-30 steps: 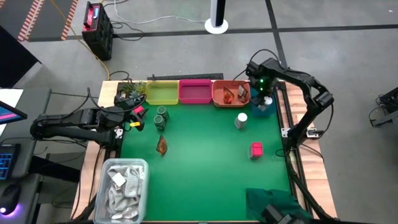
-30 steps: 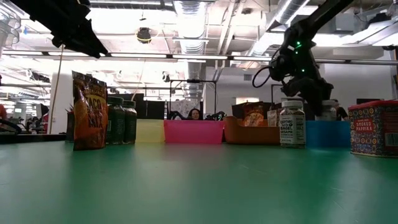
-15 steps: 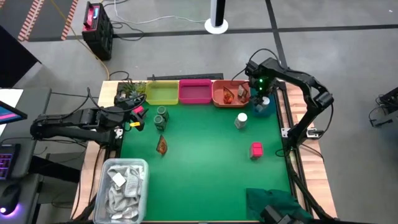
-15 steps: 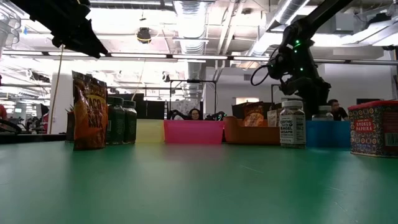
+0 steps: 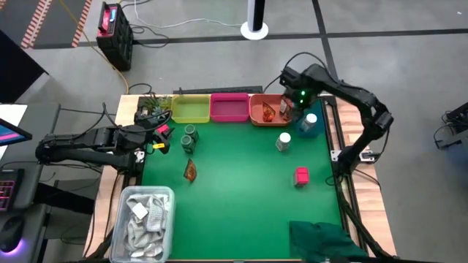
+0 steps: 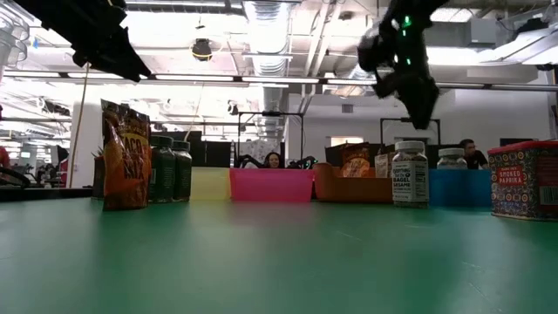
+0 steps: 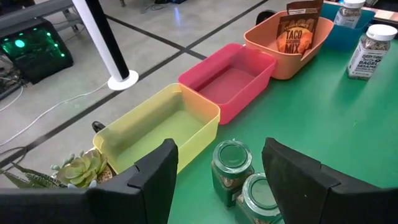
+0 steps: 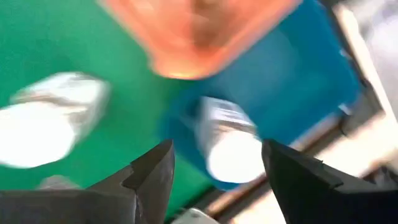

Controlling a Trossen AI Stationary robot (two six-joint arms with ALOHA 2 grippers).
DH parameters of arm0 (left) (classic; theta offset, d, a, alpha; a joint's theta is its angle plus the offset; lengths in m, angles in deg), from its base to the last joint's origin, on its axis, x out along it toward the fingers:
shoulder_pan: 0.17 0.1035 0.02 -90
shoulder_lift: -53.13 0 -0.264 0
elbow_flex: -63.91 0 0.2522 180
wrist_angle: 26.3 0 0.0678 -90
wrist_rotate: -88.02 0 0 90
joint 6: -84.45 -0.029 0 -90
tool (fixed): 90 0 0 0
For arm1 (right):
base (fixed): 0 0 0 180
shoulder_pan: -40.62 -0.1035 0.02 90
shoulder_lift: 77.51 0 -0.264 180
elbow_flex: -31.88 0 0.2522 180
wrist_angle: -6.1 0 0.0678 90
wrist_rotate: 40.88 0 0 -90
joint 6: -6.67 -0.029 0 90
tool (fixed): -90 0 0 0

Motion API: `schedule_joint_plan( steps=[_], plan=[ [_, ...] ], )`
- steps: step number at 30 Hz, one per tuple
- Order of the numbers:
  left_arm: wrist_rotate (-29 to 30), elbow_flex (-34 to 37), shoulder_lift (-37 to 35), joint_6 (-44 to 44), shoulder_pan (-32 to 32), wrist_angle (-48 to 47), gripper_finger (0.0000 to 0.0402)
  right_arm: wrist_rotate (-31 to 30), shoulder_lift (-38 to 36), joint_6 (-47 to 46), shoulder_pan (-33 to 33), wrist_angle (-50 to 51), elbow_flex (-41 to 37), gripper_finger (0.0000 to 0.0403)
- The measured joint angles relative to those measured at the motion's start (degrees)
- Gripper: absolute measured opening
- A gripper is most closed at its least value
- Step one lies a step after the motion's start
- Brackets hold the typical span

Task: Sort spices by type
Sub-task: Put the white seasoning into the blue bin

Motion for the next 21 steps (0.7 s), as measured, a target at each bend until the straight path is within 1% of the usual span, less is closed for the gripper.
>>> schedule_joint_plan(
  steps=[4, 11, 13, 16, 21],
  plan=[
    [0.00, 0.00, -0.01, -0.23, 0.00, 0.04, 0.0224, 3.67, -3.44, -2.15, -7.45, -4.37, 0.00, 0.0271],
    [0.02, 0.00, 0.01, -0.78, 0.02, 0.43, 0.0224, 4.02, -5.81, -0.56, -20.25, -8.90, 0.00, 0.0272],
    [0.02, 0.01, -0.01, -0.81, 0.01, 0.43, 0.0224, 4.15, -5.84, 0.55, -22.77, -9.64, -0.27, 0.0272],
    [0.02, 0.00, 0.01, -0.76, 0.01, 0.43, 0.0224, 4.15, -5.93, 2.64, -25.41, -12.08, -2.94, 0.0272],
    [0.00, 0.00, 0.00, -0.48, 0.02, 0.27, 0.0224, 4.15, -5.87, 6.15, -26.54, -15.10, -8.37, 0.0272]
  ],
)
